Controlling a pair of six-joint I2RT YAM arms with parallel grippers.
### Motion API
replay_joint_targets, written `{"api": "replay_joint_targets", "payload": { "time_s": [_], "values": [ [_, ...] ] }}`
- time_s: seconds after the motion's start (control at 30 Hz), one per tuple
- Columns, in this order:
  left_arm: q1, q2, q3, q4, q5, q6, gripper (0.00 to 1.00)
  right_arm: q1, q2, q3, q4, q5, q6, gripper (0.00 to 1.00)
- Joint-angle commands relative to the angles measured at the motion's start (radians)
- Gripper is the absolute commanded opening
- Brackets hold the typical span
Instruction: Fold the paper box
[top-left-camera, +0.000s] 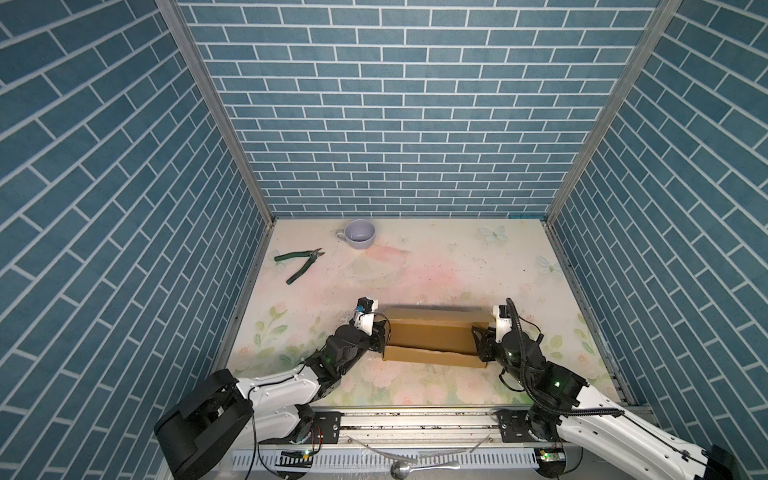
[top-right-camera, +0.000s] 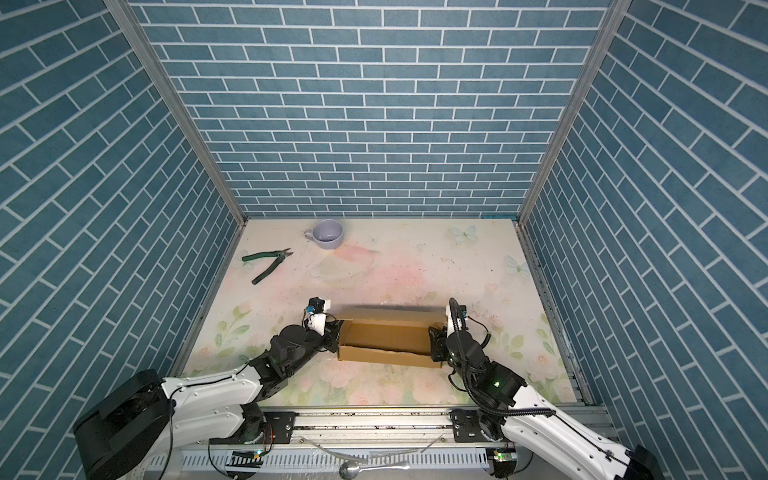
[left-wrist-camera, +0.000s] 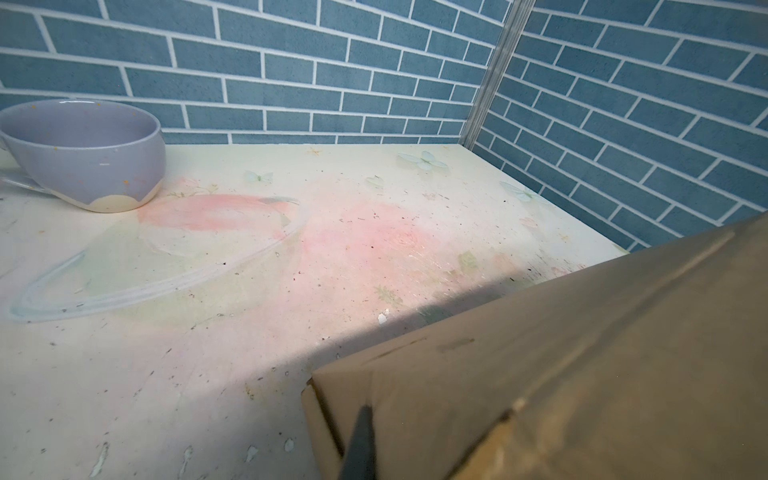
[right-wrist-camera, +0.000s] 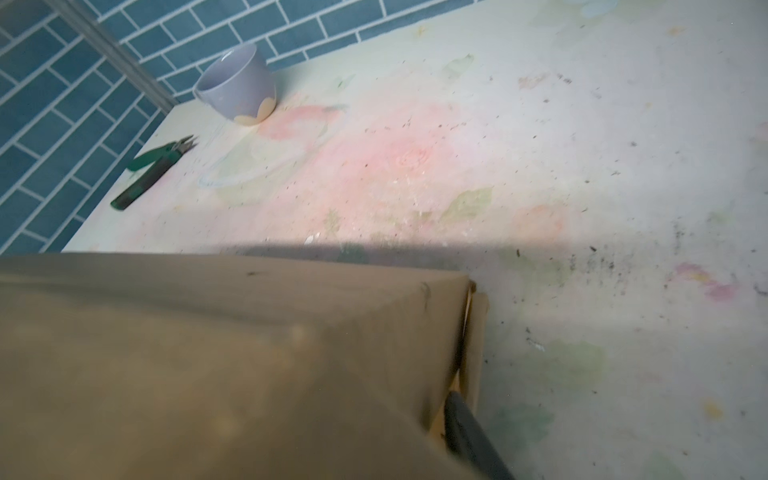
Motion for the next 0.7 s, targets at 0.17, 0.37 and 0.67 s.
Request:
{"api": "replay_joint_targets", "payload": {
  "time_s": [0.17,0.37,0.67],
  "values": [
    [-0.020,-0.015,-0.071,-0.029,-0.133,0.037,0.02,0.004,-0.027,0.136,-0.251,-0.213,-0.041,0.45],
    [-0.022,0.019,-0.077,0.059,-0.193,0.083,0.02,0.004,-0.021,0.221,-0.323,-0.244,-0.106,0.48],
    [-0.022,0.176,-0.074,0.263,-0.257,0.162,0.03,0.003,-0.033,0.352,-0.423,-0.238,-0.225,0.50]
  ]
}}
